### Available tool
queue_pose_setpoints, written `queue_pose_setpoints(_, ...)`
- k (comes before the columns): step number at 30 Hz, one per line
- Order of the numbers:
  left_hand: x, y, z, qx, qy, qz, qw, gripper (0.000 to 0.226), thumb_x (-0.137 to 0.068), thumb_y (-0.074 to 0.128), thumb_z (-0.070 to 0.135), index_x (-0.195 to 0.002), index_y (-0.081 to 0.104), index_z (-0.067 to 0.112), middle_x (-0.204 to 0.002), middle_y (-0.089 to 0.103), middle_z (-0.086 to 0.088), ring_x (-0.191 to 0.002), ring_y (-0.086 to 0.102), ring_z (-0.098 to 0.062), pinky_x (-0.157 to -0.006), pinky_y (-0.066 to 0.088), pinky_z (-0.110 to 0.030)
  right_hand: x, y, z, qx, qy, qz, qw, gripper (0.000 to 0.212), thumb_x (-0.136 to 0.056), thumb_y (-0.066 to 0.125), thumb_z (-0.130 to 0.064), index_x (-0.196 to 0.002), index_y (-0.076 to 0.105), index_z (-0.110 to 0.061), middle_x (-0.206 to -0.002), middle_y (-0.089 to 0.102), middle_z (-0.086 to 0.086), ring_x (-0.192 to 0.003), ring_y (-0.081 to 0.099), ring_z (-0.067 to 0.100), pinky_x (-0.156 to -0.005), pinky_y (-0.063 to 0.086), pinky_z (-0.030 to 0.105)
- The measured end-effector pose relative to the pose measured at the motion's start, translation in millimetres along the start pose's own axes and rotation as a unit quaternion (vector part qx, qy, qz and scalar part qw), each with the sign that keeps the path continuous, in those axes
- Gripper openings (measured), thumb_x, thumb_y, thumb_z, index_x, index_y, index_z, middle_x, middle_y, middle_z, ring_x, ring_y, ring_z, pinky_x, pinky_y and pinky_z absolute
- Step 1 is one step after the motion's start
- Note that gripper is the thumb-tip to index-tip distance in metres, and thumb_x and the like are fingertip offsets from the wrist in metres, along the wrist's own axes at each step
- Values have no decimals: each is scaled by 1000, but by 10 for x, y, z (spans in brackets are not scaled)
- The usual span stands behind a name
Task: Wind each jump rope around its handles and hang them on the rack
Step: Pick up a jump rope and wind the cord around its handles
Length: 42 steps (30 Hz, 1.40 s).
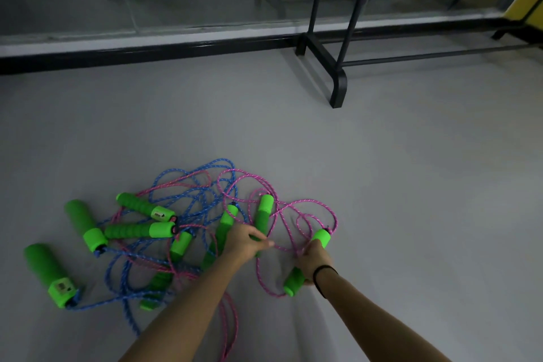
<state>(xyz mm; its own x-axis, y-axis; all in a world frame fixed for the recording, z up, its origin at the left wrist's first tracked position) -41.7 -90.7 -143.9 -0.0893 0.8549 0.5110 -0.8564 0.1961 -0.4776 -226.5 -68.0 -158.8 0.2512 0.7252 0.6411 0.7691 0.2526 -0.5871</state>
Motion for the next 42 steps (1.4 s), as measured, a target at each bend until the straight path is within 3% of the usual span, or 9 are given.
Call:
queue_pose_setpoints(5, 151, -160, 235, 154, -51, 9, 987, 35, -71, 75, 2, -73, 43, 14, -71, 52, -3, -60, 52, -15, -49, 48, -23, 189, -195, -521, -71, -98, 33, 992, 31, -75, 65, -7, -78, 34, -14, -93, 51, 13, -83, 46, 21, -72, 40, 31)
queue_pose_setpoints(11, 598, -718, 1209, 281, -16, -53, 958, 17, -51, 51, 5, -66, 56, 11, -50, 59, 4, -56, 53, -16, -50, 42, -20, 827, -758, -1537, -265, -204, 13, 942, 49, -68, 76, -5, -89, 35, -22, -85, 50, 4, -77, 53, 25, -72, 53, 48)
queue_pose_setpoints(17, 1604, -1789, 2519, 254, -13, -141, 957, 42, -62, 47, 6, -101, 62, 13, -89, 68, -10, -78, 67, -25, -64, 55, -30, 2048, -1683, -2831, -348, -275, -94, 891, 45, -71, 72, 4, -96, 43, -20, -93, 55, 2, -84, 58, 29, -78, 52, 60)
queue_pose_setpoints(25, 3472, -3504, 4650, 204, 89, -146, 964, 17, -80, 65, 4, -93, 61, 15, -75, 72, -1, -60, 64, -9, -52, 53, -21, 3920, -3787, -4330, -323, -320, -38, 890, 27, -92, 47, -36, -91, 57, -11, -78, 53, 4, -65, 50, 14, -51, 44, 26)
queue_pose_setpoints(28, 4250, -4128, 5478, 192, 127, -143, 963, 20, -76, 67, 2, -90, 59, 15, -71, 67, -1, -56, 62, -8, -49, 52, -21, 4454, -4609, -4867, -399, -333, -19, 854, 34, -98, 32, -34, -105, 57, -12, -92, 58, 7, -88, 55, 20, -66, 48, 28)
queue_pose_setpoints(32, 5220, -4687, 6356, 177, 159, -164, 958, 26, -67, 63, 9, -92, 57, 10, -67, 66, 0, -53, 61, -12, -46, 53, -24, 5534, -4920, -5718, -429, -392, -209, 787, 44, -93, 30, -45, -122, 51, -21, -122, 60, 1, -127, 45, 19, -113, 28, 38)
queue_pose_setpoints(36, 5866, -5095, 6898, 150, 181, -149, 961, 25, -68, 63, 9, -92, 57, 10, -70, 64, -1, -55, 60, -12, -45, 52, -24, 6537, -5122, -6190, -457, -457, -295, 704, 52, -81, 31, -57, -97, 61, -18, -75, 71, -3, -71, 63, 15, -69, 47, 29)
queue_pose_setpoints(39, 6171, -5420, 7119, 159, 194, -117, 961, 46, -66, 77, 17, -105, 56, 7, -73, 62, -2, -58, 61, -12, -46, 53, -23, 6899, -5271, -6325, -505, -469, -312, 654, 48, -83, 30, -57, -81, 55, -16, -39, 42, -8, -33, 31, 5, -44, 21, 23)
queue_pose_setpoints(42, 6380, -5709, 7267, 168, 218, -81, 958, 80, -50, 87, 31, -117, 54, 4, -74, 66, 0, -61, 64, -12, -48, 54, -23, 7039, -5281, -6331, -459, -500, -258, 687, 30, -94, 35, -31, -80, 57, -16, -40, 32, -10, -35, 23, 3, -42, 27, 17)
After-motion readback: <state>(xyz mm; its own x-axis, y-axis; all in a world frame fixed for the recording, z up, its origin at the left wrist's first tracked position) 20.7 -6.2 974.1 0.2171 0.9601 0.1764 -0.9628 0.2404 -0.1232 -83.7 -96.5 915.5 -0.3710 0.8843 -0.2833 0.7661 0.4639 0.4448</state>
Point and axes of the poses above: each hand's wrist, its own x-axis away from the middle knuckle, its own y-axis out of the palm, z = x × y, the point moved 8 cm from there along -x, towards the middle knuckle
